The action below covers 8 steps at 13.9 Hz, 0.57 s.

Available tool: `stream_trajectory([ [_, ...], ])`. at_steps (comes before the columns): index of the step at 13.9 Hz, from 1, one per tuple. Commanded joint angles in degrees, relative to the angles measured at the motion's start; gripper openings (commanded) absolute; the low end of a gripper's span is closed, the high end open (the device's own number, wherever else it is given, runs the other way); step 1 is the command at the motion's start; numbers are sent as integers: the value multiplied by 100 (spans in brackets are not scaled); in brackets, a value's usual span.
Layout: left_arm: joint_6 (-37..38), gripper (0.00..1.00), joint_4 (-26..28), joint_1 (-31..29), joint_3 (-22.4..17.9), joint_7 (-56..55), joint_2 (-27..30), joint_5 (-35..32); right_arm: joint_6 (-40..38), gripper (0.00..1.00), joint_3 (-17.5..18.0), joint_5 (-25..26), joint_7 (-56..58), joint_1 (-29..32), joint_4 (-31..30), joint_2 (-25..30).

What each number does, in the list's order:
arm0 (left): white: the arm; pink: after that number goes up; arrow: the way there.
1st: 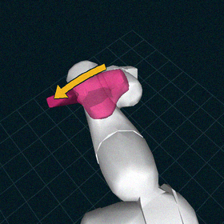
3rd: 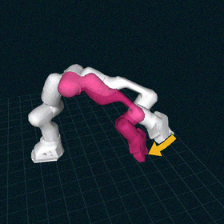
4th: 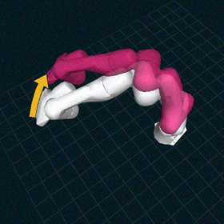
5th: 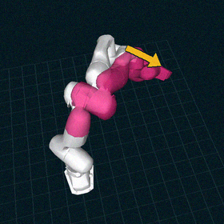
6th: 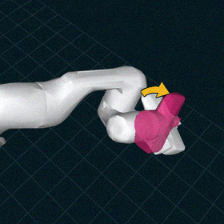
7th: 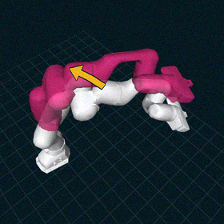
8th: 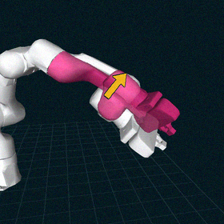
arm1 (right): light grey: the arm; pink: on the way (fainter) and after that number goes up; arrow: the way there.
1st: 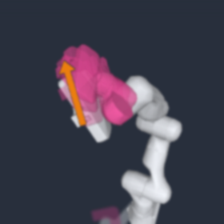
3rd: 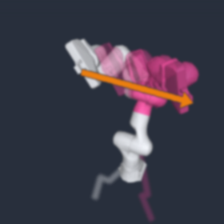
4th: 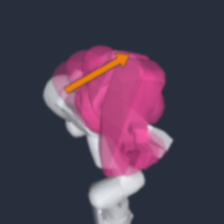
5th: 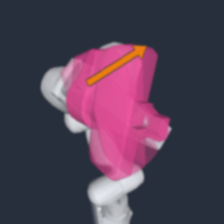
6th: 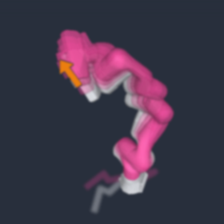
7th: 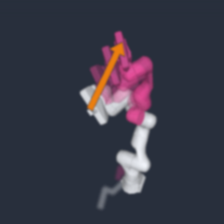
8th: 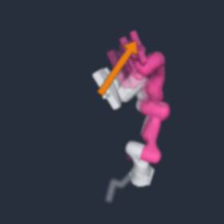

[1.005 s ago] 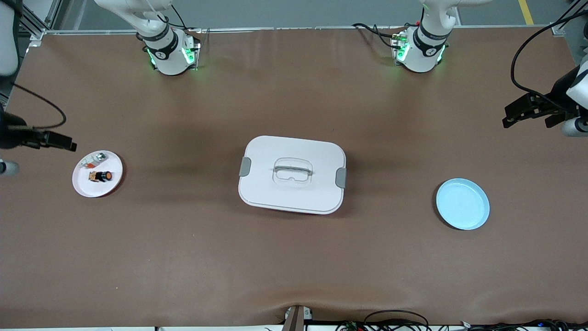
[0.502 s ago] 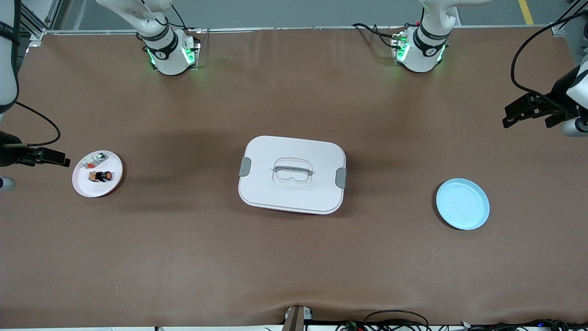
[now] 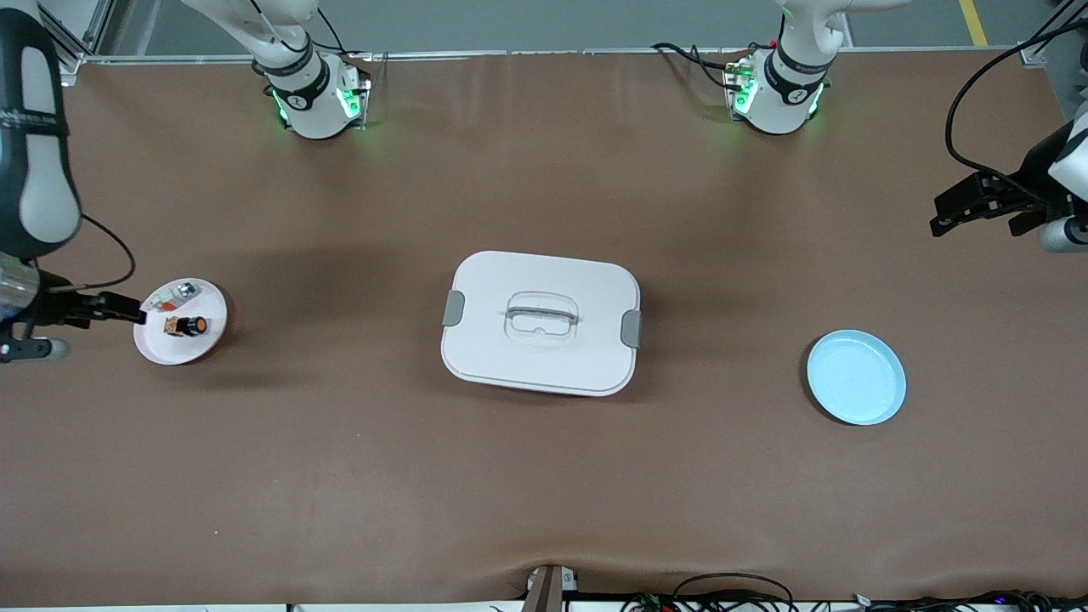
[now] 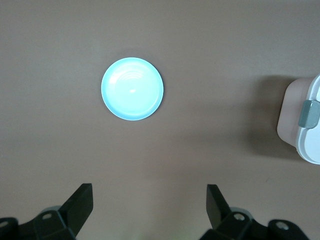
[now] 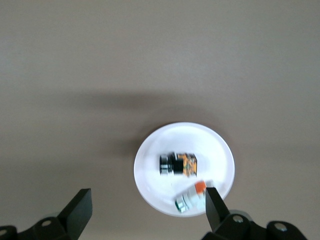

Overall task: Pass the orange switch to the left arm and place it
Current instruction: 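Move the right gripper down over the switch on the white plate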

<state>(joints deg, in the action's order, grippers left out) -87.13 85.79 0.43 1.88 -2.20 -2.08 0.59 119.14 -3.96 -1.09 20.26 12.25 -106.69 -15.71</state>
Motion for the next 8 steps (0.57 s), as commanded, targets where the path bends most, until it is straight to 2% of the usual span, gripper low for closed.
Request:
stream_trajectory([
  [1, 126, 100, -124, -8, 15, 71, -29, -129, 827, 100, 44, 21, 128, 24, -684, 76],
  [3, 126, 100, -124, -8, 15, 71, -38, -129, 1477, 100, 44, 21, 285, 50, -985, -89],
  [8, 126, 100, -124, 1, 15, 71, -29, -111, 1849, 100, 44, 21, 374, 304, -968, -608],
])
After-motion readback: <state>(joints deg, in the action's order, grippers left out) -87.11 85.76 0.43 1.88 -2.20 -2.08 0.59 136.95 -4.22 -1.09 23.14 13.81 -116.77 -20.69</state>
